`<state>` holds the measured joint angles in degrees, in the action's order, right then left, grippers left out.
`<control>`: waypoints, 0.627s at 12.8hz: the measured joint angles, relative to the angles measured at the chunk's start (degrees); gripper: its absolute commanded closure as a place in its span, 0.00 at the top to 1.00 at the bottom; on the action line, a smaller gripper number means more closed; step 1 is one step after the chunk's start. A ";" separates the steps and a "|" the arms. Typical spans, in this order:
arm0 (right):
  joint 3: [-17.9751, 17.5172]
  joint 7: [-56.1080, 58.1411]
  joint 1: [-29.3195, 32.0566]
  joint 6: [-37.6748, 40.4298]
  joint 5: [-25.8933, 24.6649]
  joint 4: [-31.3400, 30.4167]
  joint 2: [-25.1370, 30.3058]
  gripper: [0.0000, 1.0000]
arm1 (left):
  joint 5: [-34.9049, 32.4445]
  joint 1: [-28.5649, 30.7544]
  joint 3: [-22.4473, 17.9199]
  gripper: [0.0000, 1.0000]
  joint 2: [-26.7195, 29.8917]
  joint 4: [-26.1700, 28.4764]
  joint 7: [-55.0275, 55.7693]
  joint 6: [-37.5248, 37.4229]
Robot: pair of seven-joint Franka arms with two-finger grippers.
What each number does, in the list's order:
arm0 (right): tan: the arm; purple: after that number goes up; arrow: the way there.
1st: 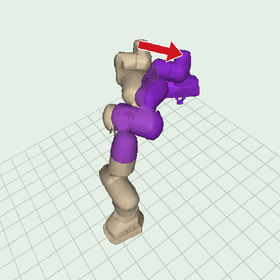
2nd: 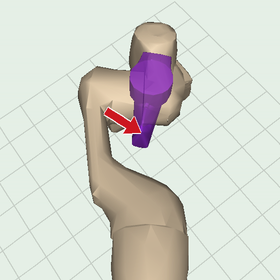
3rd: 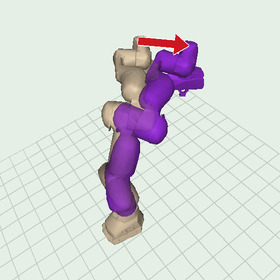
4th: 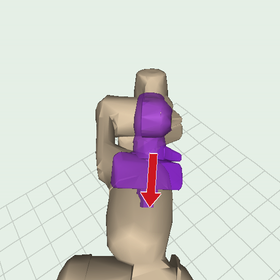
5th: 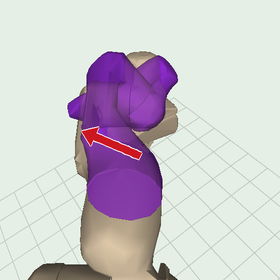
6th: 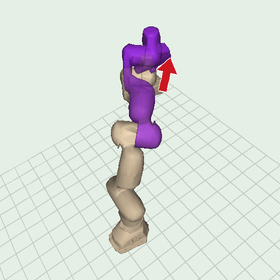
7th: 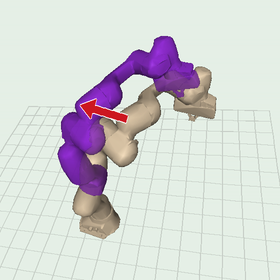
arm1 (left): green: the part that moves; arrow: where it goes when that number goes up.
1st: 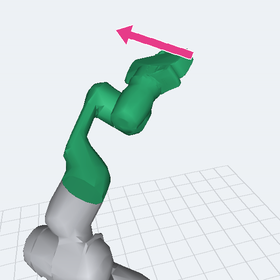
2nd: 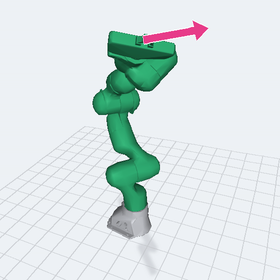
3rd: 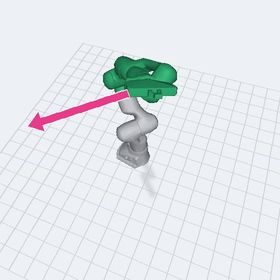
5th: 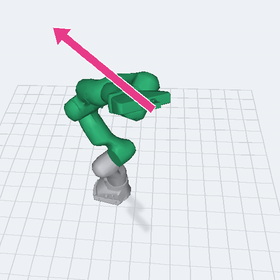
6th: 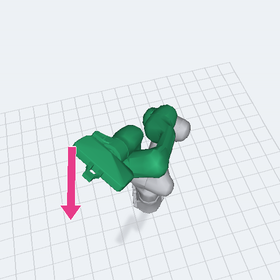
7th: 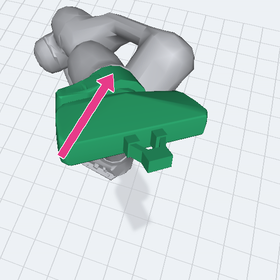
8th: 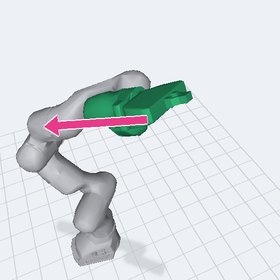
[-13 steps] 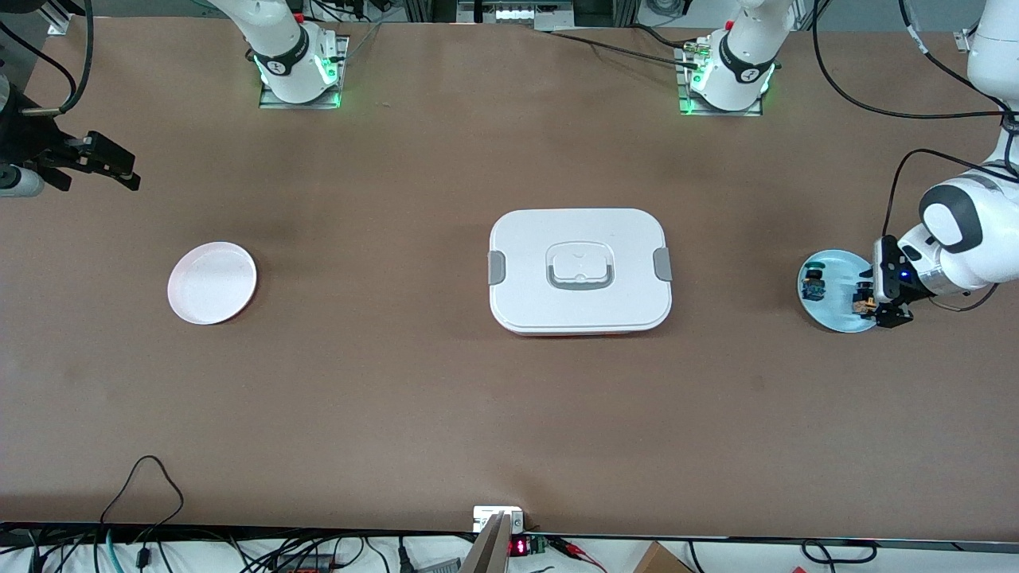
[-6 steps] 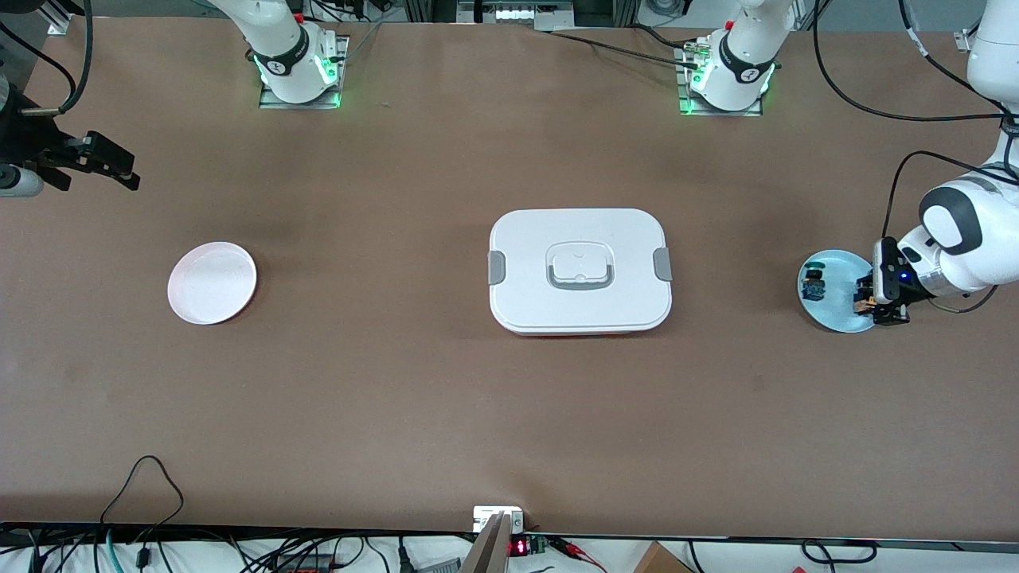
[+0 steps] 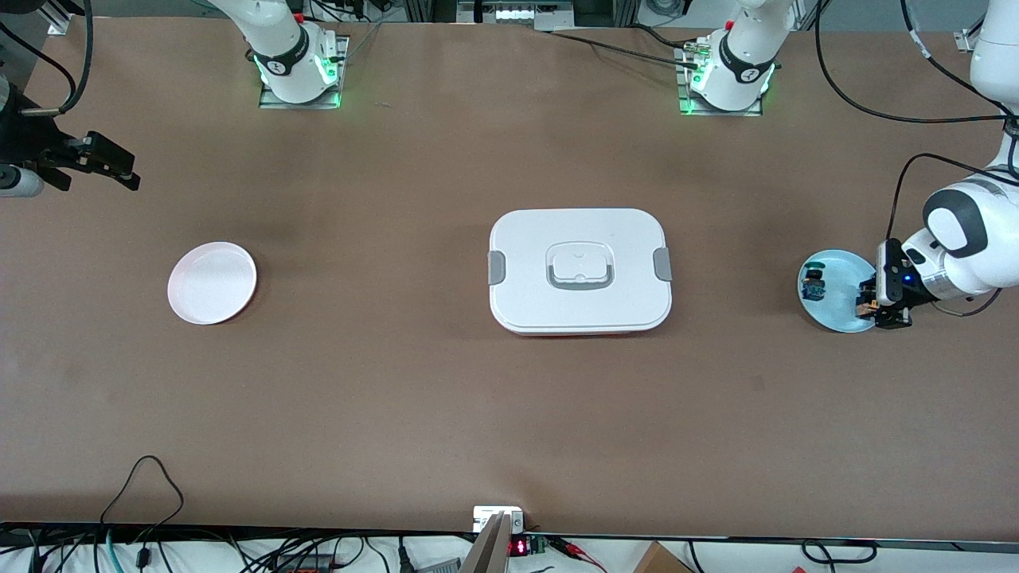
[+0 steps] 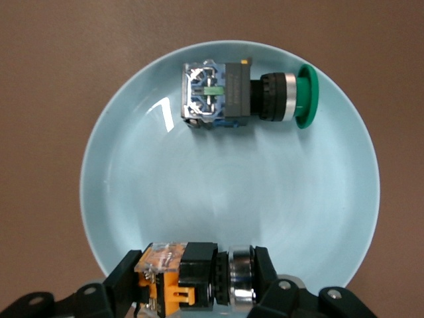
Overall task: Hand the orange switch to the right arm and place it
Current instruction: 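Close the left gripper on the orange switch and lift it, then carry the orange switch over the box toward the right gripper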
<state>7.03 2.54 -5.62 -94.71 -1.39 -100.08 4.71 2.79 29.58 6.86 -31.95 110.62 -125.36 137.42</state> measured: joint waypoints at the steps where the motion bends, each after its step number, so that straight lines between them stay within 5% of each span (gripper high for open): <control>1: 0.00 0.00 0.01 0.01 0.00 0.00 -0.13 1.00 | 0.06 0.00 0.12 0.00 -0.27 -1.27 0.00 -1.82; 8: 0.27 -0.02 0.22 -0.84 0.00 0.01 -0.48 1.00 | 12.70 -0.16 1.71 0.00 -3.26 -15.67 -0.38 -26.96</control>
<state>7.30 2.51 -5.39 -95.55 -1.39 -100.06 4.23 15.48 29.42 8.58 -35.20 94.95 -125.74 110.45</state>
